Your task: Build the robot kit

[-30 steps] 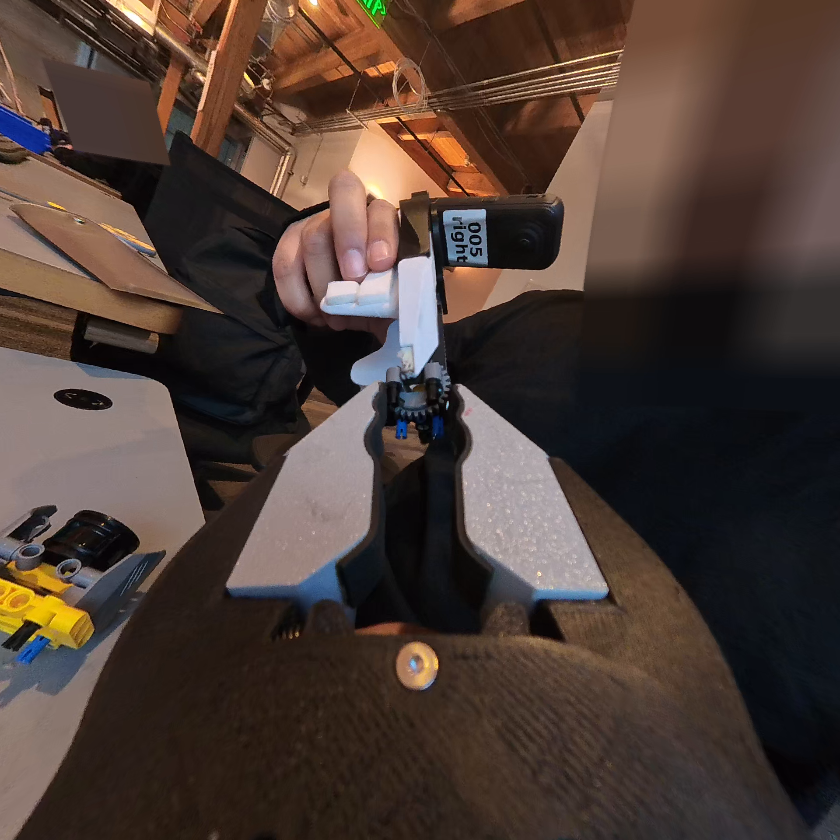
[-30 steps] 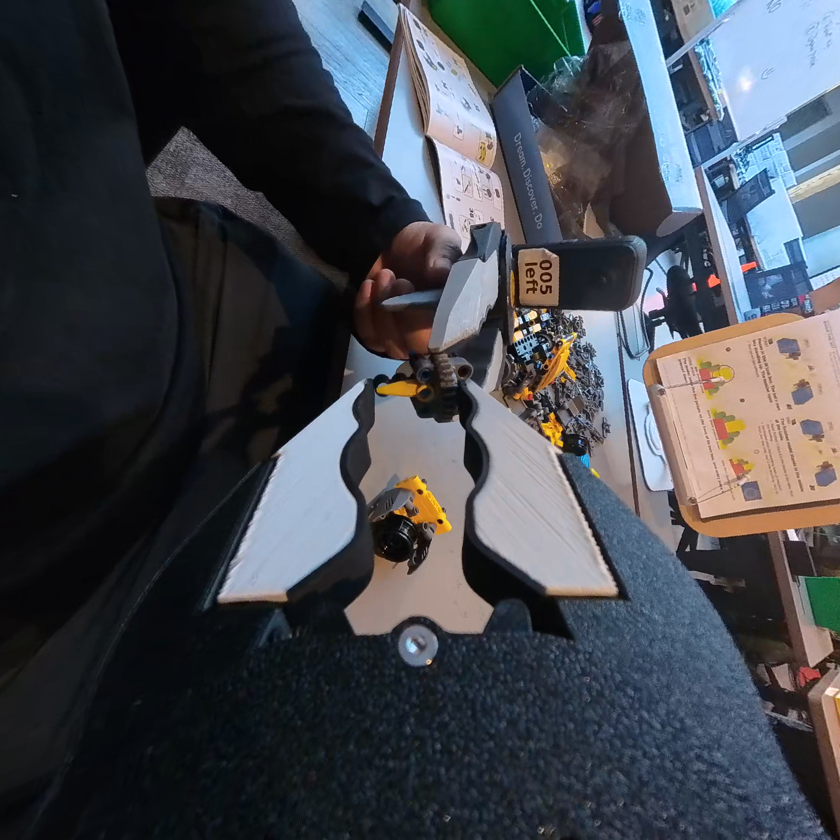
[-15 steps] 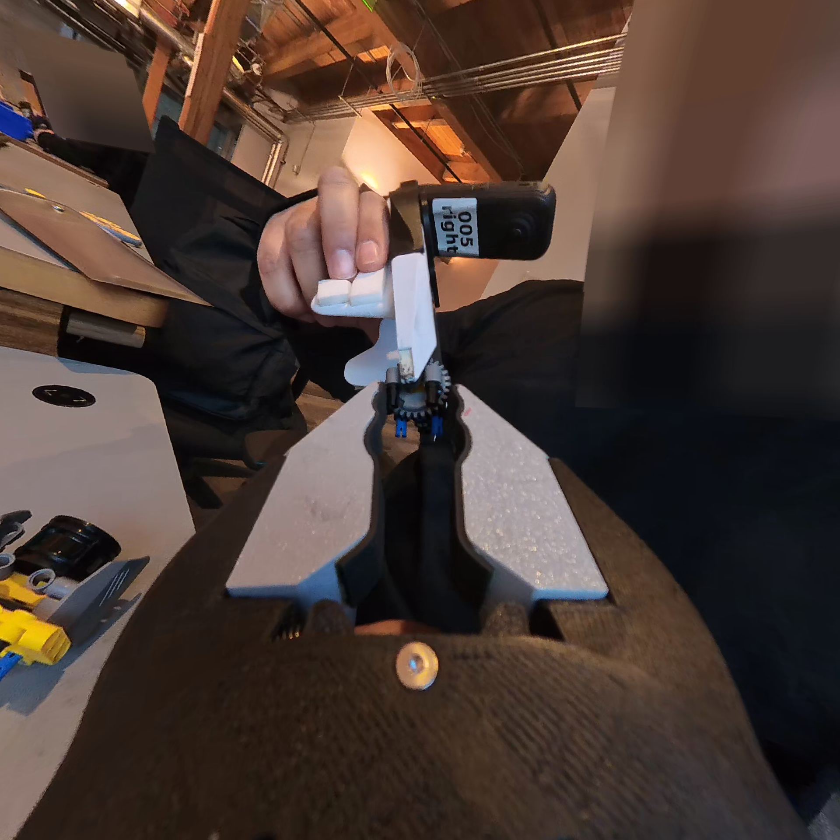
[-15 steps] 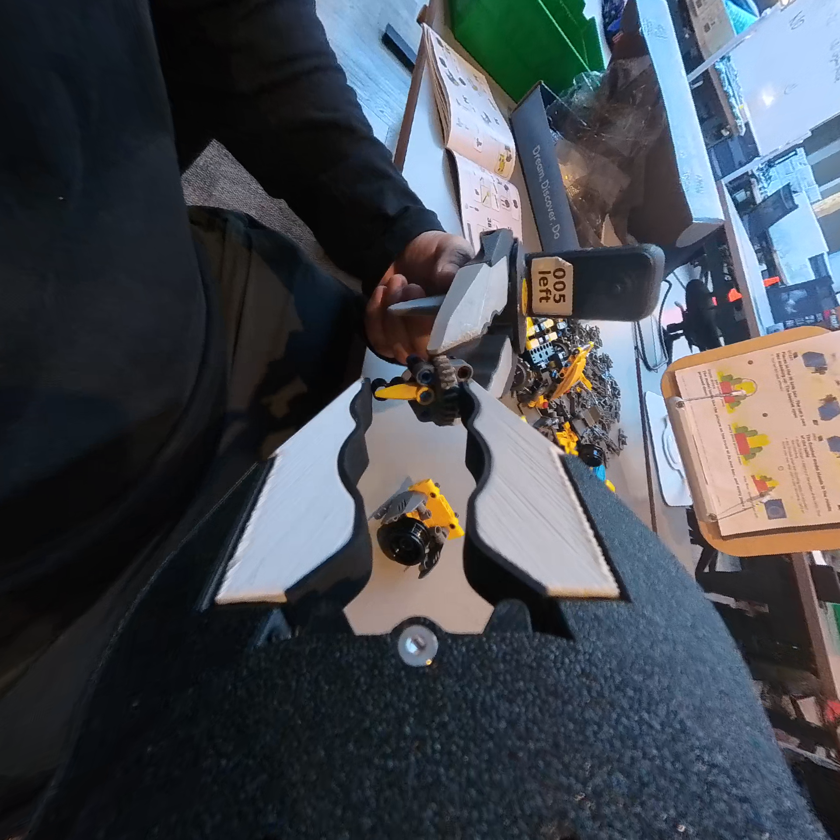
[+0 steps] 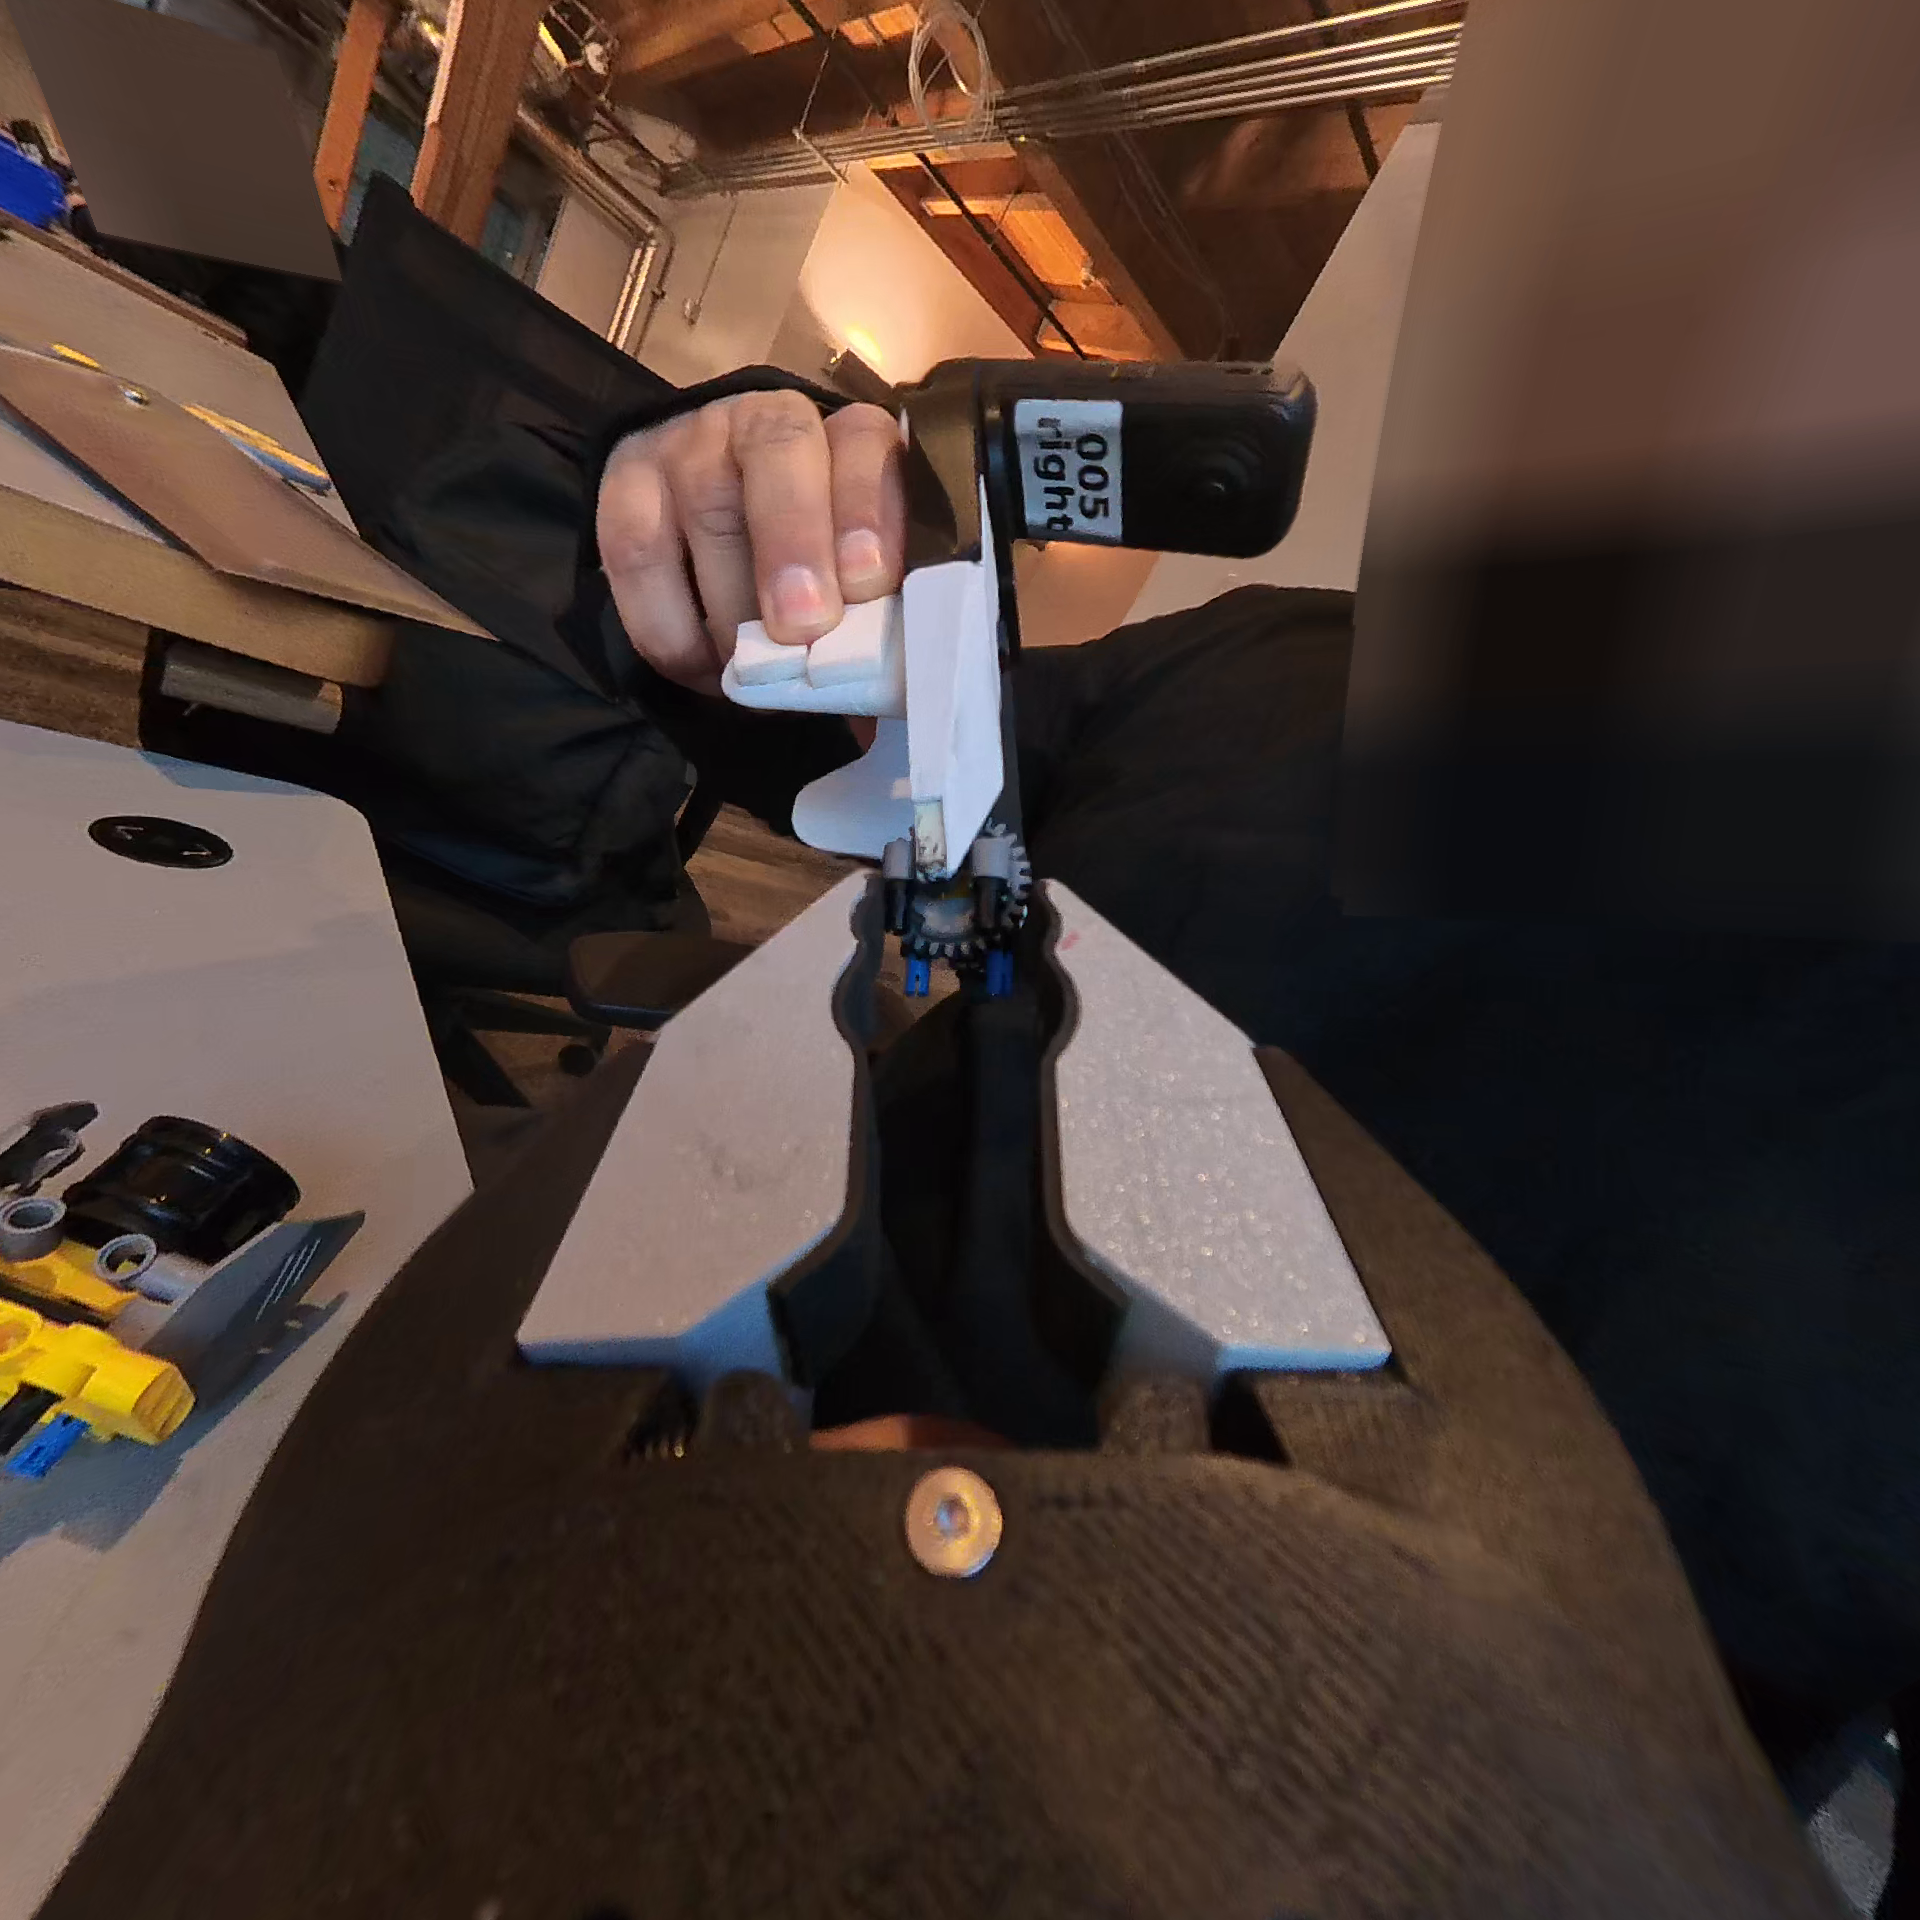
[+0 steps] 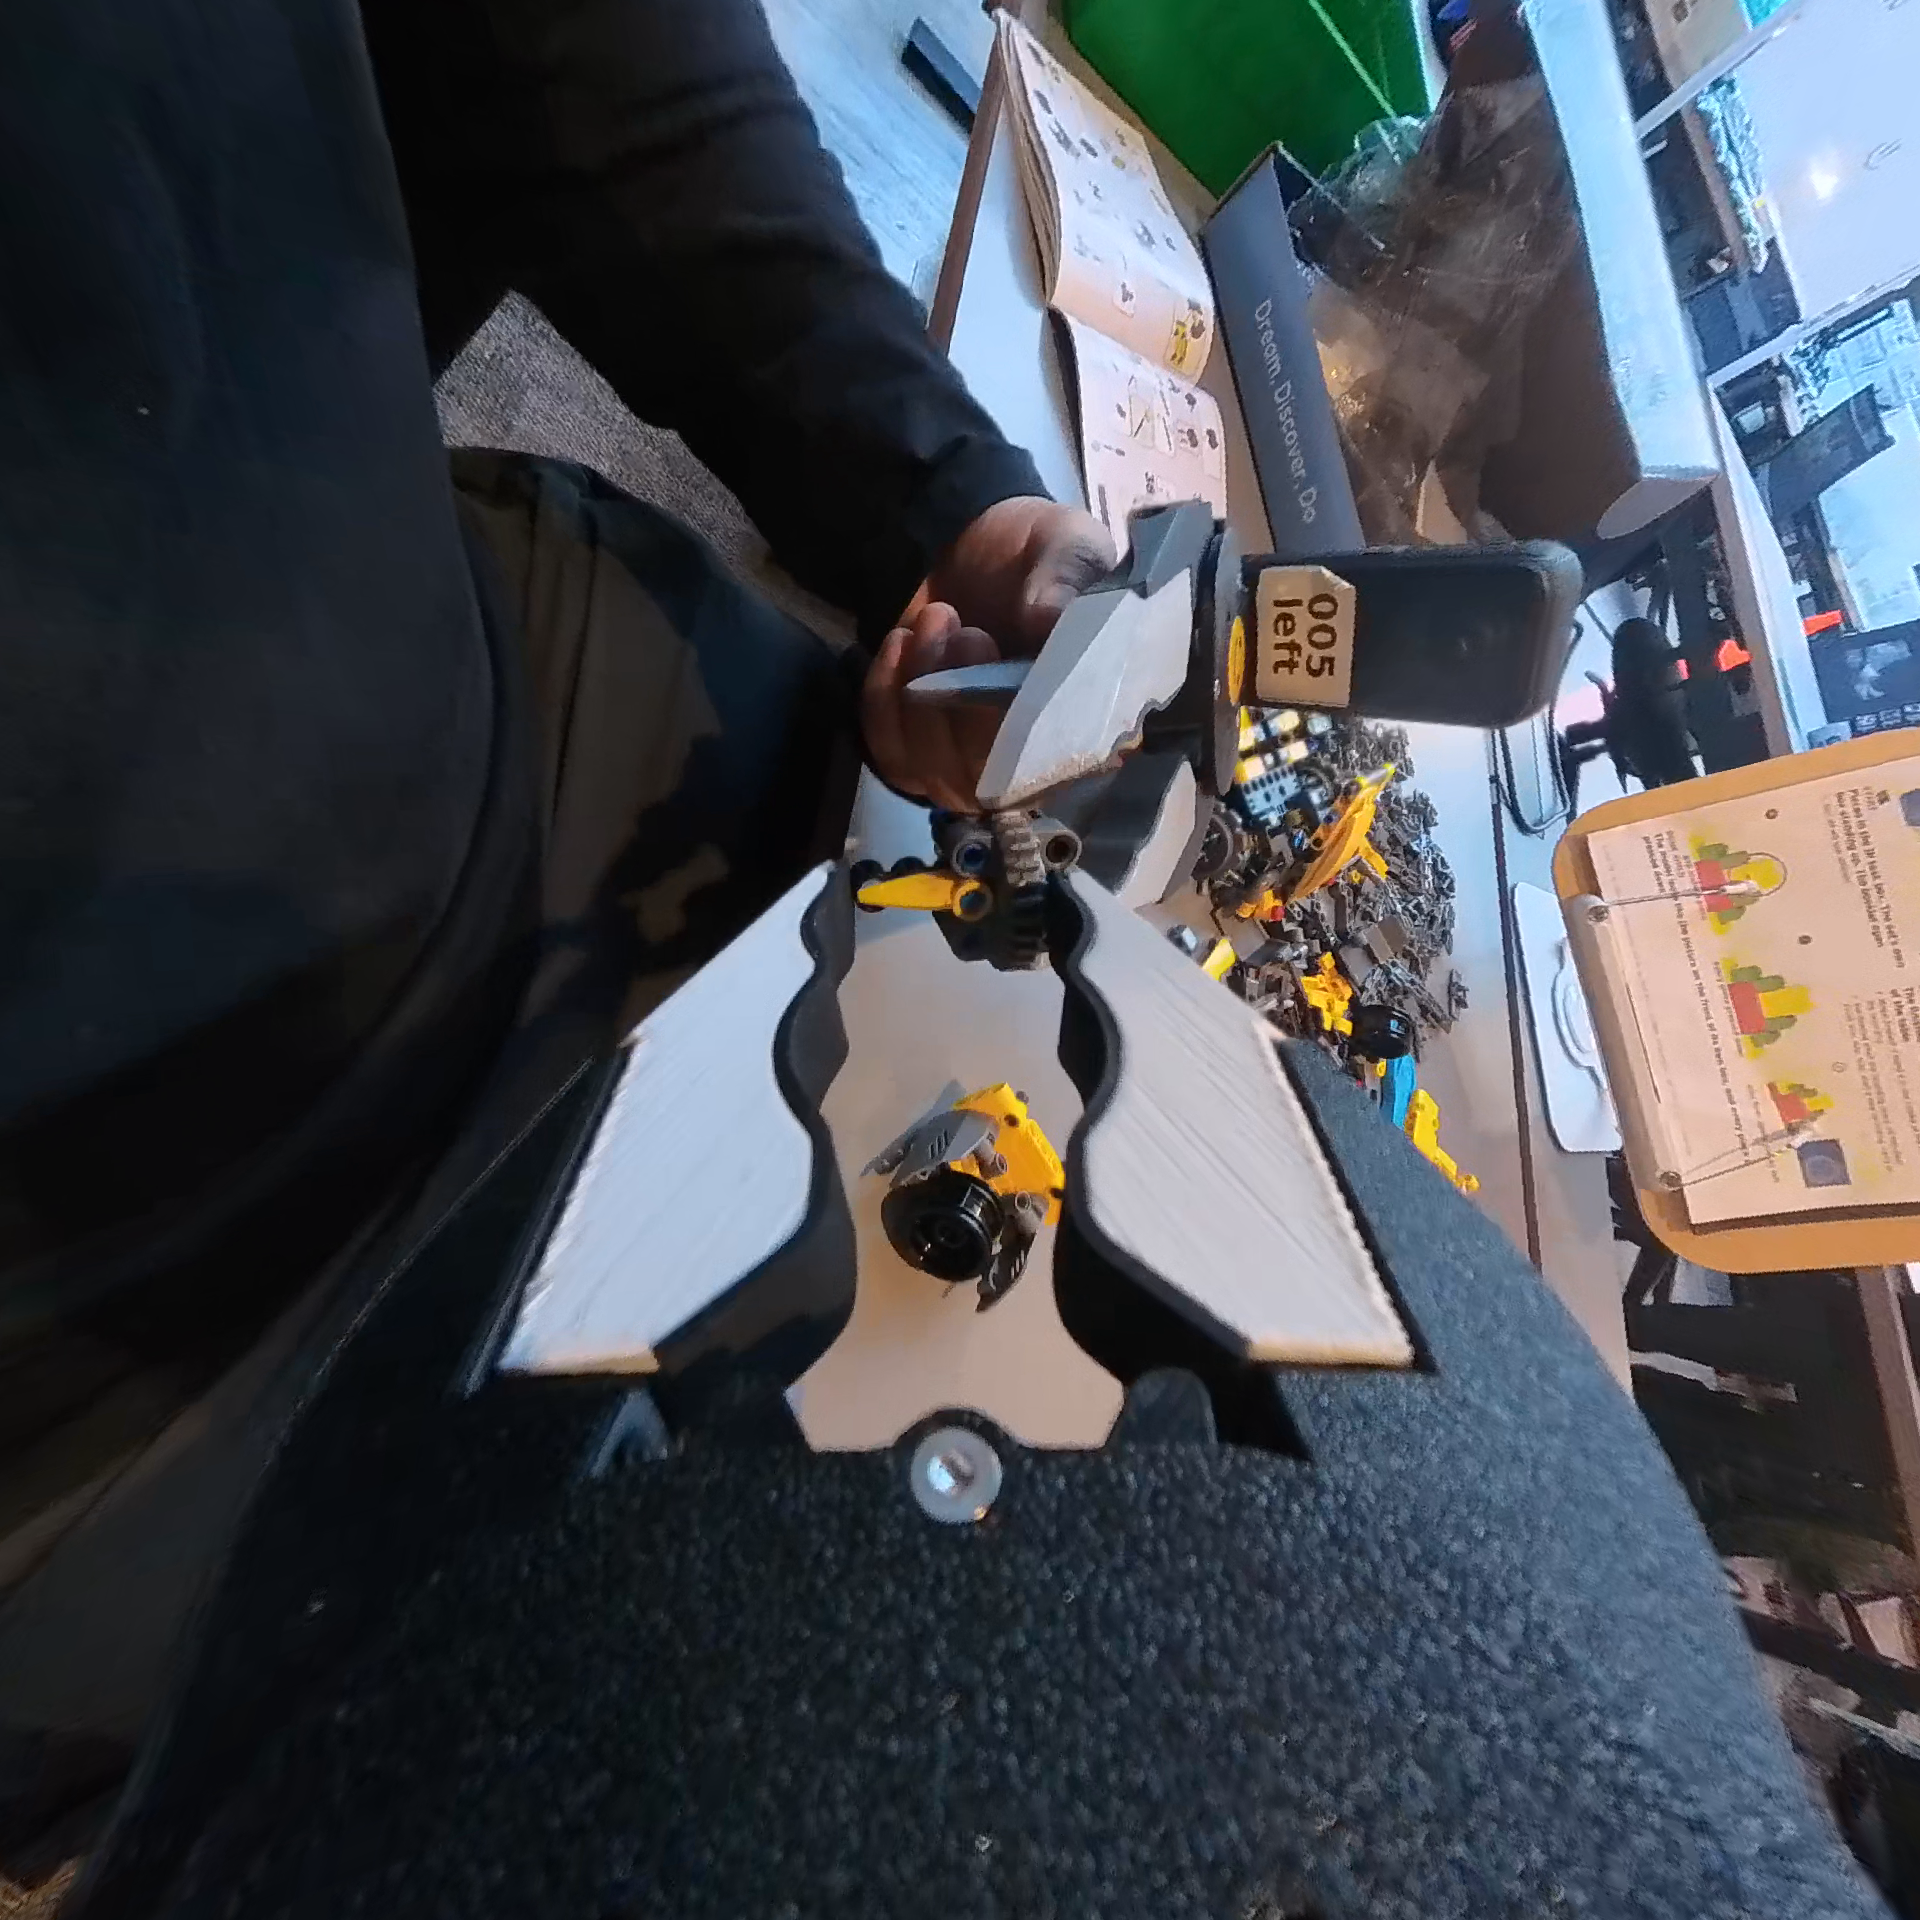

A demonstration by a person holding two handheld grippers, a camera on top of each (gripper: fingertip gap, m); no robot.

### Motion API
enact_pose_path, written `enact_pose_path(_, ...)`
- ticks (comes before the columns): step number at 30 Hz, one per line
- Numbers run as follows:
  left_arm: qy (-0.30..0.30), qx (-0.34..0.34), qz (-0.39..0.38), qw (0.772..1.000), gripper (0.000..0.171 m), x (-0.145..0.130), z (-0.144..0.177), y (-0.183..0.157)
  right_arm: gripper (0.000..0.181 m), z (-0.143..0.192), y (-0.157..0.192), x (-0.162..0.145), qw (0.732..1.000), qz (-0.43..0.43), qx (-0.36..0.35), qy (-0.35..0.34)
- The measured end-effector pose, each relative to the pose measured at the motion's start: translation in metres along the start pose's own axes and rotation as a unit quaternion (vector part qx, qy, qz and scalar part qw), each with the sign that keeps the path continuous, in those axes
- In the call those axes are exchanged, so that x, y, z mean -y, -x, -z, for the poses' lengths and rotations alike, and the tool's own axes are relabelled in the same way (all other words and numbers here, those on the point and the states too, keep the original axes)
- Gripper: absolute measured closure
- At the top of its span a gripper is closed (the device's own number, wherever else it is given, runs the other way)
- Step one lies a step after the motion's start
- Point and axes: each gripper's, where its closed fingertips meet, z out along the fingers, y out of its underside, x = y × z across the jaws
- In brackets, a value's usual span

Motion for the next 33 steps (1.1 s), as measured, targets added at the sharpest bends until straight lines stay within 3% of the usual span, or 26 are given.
enact_pose_path(12,-0.001,0.047,0.007,0.999,0.147,0.006,0.005,0.016,0.143,0.001,-0.004,-0.015,0.999,0.023,-0.029,0.030)
enact_pose_path(15,-0.025,0.108,0.023,0.994,0.131,0.020,0.026,0.034,0.143,0.006,-0.009,-0.026,0.998,0.018,-0.033,0.042)
enact_pose_path(17,-0.001,0.235,0.031,0.972,0.127,0.016,0.050,0.068,0.143,0.011,-0.016,-0.045,0.997,0.009,-0.034,0.066)
enact_pose_path(19,0.042,0.377,0.039,0.924,0.108,0.002,0.076,0.100,0.143,0.015,-0.027,-0.072,0.995,-0.017,-0.034,0.092)
enact_pose_path(21,0.078,0.446,0.050,0.890,0.098,-0.017,0.080,0.112,0.143,0.015,-0.036,-0.095,0.993,-0.044,-0.028,0.110)
enact_pose_path(25,0.123,0.514,0.037,0.848,0.090,-0.046,0.066,0.130,0.143,0.005,-0.042,-0.129,0.988,-0.069,-0.013,0.137)
enact_pose_path(30,0.156,0.560,0.033,0.813,0.082,-0.058,0.060,0.148,0.143,-0.003,-0.044,-0.147,0.985,-0.091,-0.002,0.143)
enact_pose_path(33,0.183,0.560,0.021,0.808,0.093,-0.059,0.056,0.152,0.143,-0.003,-0.043,-0.149,0.985,-0.103,0.007,0.137)
